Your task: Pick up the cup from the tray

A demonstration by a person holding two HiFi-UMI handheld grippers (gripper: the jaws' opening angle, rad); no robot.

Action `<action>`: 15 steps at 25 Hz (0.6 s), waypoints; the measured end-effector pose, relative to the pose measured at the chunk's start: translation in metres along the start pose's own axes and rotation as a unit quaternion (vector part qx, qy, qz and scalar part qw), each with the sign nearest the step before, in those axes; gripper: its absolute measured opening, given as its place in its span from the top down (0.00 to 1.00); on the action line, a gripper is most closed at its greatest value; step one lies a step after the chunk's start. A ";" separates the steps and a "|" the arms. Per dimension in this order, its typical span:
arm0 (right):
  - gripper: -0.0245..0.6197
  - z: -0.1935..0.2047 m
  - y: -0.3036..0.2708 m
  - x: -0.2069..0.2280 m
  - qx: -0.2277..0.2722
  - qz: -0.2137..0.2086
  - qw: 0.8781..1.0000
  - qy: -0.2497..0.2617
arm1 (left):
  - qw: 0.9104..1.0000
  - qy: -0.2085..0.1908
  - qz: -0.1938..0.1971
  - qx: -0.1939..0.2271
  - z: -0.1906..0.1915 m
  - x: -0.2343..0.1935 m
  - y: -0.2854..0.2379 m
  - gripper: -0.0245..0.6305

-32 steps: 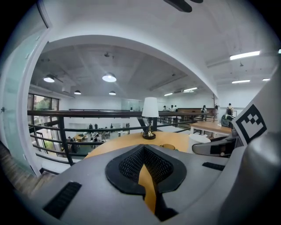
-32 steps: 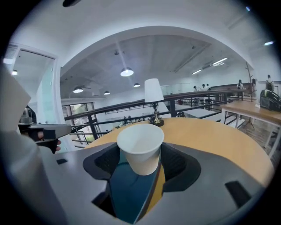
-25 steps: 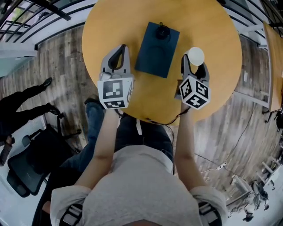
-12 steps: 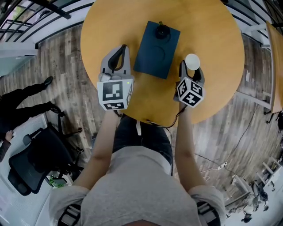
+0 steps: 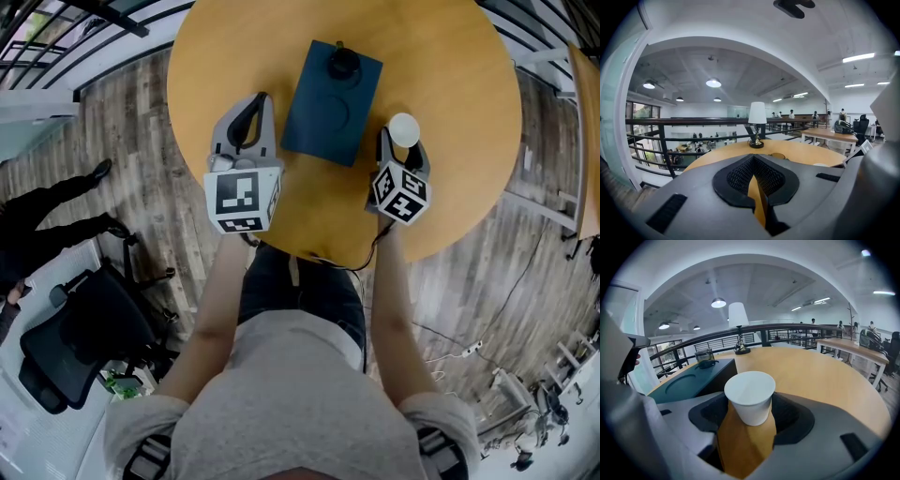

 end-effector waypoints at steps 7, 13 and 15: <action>0.53 0.003 0.001 -0.004 -0.004 -0.009 1.000 0.003 | 1.000 0.007 -0.003 -0.003 0.005 -0.001 0.004 0.95; 0.53 0.000 0.008 -0.010 -0.002 -0.017 1.000 0.001 | 1.000 0.010 -0.003 0.001 0.002 0.002 0.007 0.95; 0.53 -0.002 0.012 -0.010 -0.002 -0.015 1.000 0.000 | 1.000 0.012 -0.002 0.004 -0.001 0.002 0.008 0.95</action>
Point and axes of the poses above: the fingertips, and each gripper's own axes: y backward along the fingers, x to its right, z out of its underside, the point moved 2 cm from there along y, backward along the fingers, and after that the axes turned 11 degrees about x, right-handed, at the moved point
